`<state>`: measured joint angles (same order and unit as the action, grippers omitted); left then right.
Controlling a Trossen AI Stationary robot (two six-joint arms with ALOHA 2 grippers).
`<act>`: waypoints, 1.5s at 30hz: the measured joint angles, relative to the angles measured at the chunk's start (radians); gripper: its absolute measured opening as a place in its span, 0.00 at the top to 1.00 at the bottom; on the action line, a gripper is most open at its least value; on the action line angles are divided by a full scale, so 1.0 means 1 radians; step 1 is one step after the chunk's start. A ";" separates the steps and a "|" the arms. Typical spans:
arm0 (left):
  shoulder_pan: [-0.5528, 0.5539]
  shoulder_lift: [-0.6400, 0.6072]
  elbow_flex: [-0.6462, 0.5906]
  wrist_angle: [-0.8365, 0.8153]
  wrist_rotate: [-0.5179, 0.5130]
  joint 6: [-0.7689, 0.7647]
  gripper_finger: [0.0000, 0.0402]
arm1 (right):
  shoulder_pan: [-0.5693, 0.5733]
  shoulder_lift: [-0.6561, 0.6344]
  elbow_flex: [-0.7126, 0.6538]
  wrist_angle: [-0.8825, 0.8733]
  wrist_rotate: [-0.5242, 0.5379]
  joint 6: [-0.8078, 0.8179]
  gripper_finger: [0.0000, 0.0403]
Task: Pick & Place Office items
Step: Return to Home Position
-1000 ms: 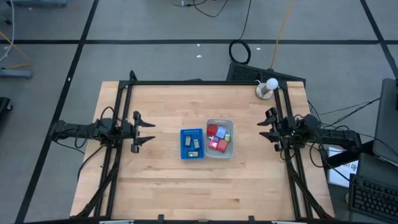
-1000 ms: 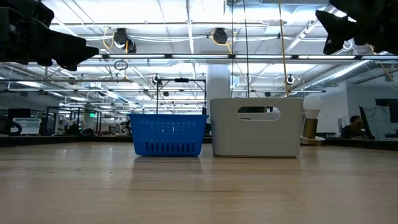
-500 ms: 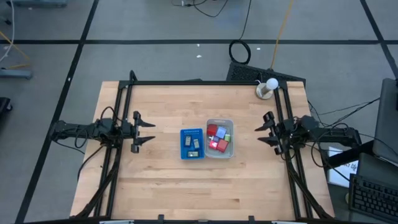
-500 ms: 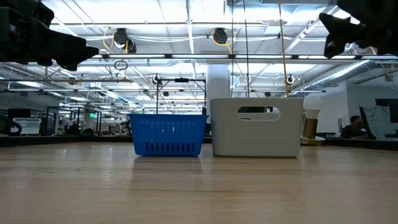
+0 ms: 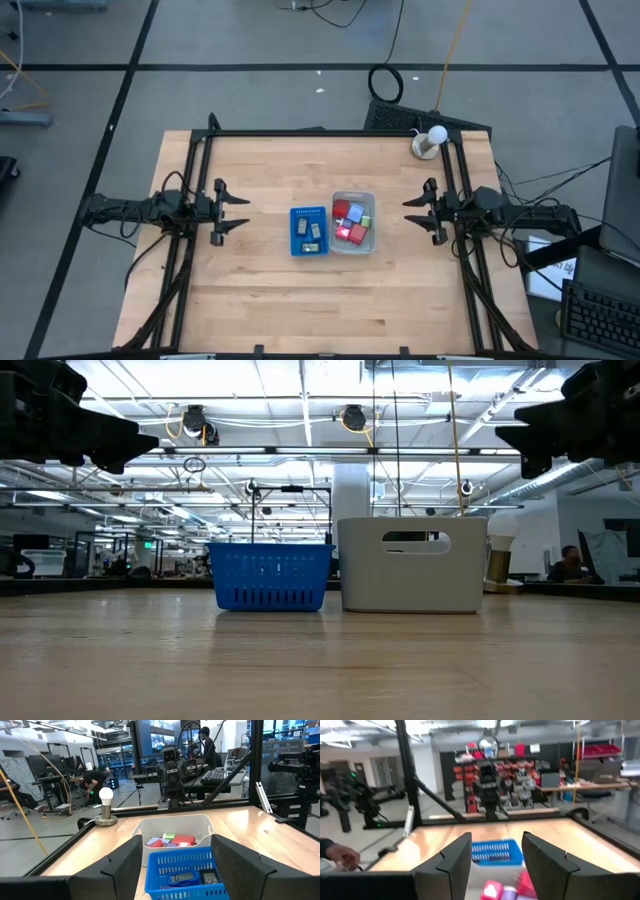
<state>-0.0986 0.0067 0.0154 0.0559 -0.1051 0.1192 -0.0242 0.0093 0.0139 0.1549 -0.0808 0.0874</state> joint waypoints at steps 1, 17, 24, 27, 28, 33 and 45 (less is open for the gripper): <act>0.000 0.000 0.000 0.000 0.000 0.000 0.40 | 0.000 0.000 0.000 -0.015 0.007 -0.003 0.59; 0.000 0.000 0.000 0.000 0.000 0.000 0.40 | 0.000 0.000 0.000 -0.109 0.037 -0.048 0.59; 0.000 0.000 0.000 0.000 0.000 0.000 0.40 | 0.000 0.005 0.000 -0.124 0.036 -0.048 0.59; 0.000 0.000 0.000 0.000 0.000 0.000 0.40 | 0.000 0.008 0.000 -0.126 0.036 -0.048 0.59; 0.000 0.000 0.000 0.000 0.000 0.000 0.40 | 0.000 0.010 0.000 -0.126 0.035 -0.048 0.59; 0.000 0.000 0.000 0.000 0.000 0.000 0.40 | 0.000 0.024 0.000 -0.125 0.030 -0.033 0.59; 0.000 0.000 0.000 0.000 0.000 0.000 0.40 | 0.000 0.028 0.000 -0.109 0.028 -0.021 0.59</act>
